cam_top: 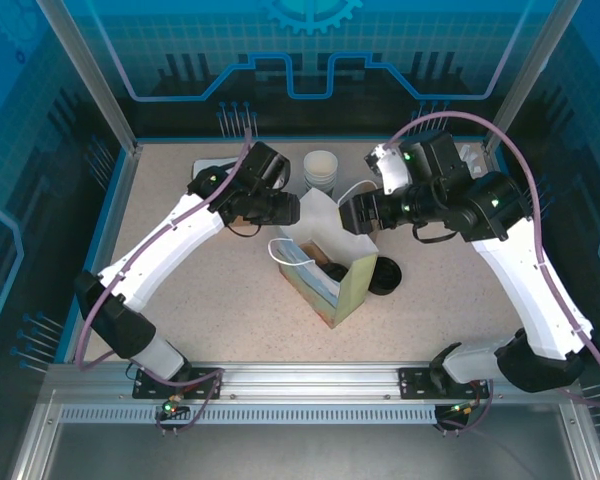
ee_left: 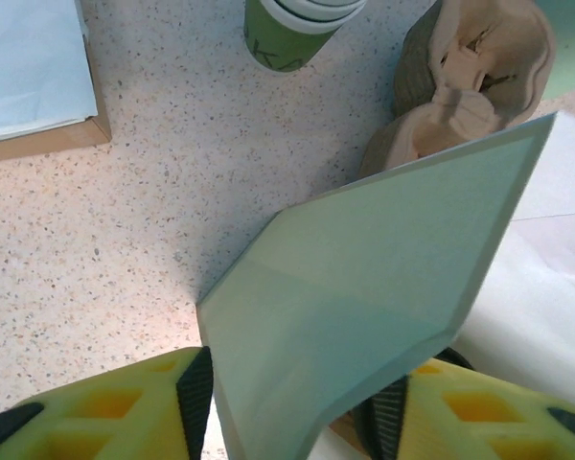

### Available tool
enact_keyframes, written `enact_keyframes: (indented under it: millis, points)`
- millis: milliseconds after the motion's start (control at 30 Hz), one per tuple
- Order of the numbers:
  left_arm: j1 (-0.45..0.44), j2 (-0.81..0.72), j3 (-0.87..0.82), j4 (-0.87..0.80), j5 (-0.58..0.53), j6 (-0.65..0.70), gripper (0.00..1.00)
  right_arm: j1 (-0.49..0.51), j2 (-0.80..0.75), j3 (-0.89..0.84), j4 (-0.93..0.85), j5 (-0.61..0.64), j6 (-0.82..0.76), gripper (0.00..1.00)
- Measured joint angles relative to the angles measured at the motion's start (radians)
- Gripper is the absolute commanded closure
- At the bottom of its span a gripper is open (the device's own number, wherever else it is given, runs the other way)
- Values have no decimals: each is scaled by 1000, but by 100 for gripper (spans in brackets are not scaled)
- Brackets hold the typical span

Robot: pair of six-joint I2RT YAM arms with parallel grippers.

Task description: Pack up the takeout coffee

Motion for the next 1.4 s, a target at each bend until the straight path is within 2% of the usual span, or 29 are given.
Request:
enact_keyframes:
  millis: [300, 533, 767, 1000, 1200, 1400]
  points:
    - [20, -23, 37, 0, 11, 17, 22, -166, -47, 1, -2, 16, -29, 19]
    - [58, -182, -31, 52, 10, 24, 17, -328, -50, -19, -8, 134, -91, 21]
    - [68, -389, -215, 136, -22, 24, 15, -380, 41, -93, 48, 294, -162, 35]
    - [70, -478, -317, 150, -64, 22, 14, -389, 208, -159, 202, 425, -231, 52]
    - [73, -508, -344, 150, -94, 22, 13, -440, 339, -157, 288, 465, -271, 62]
    - [74, -510, -347, 148, -111, 22, 13, -482, 417, -157, 321, 472, -294, 65]
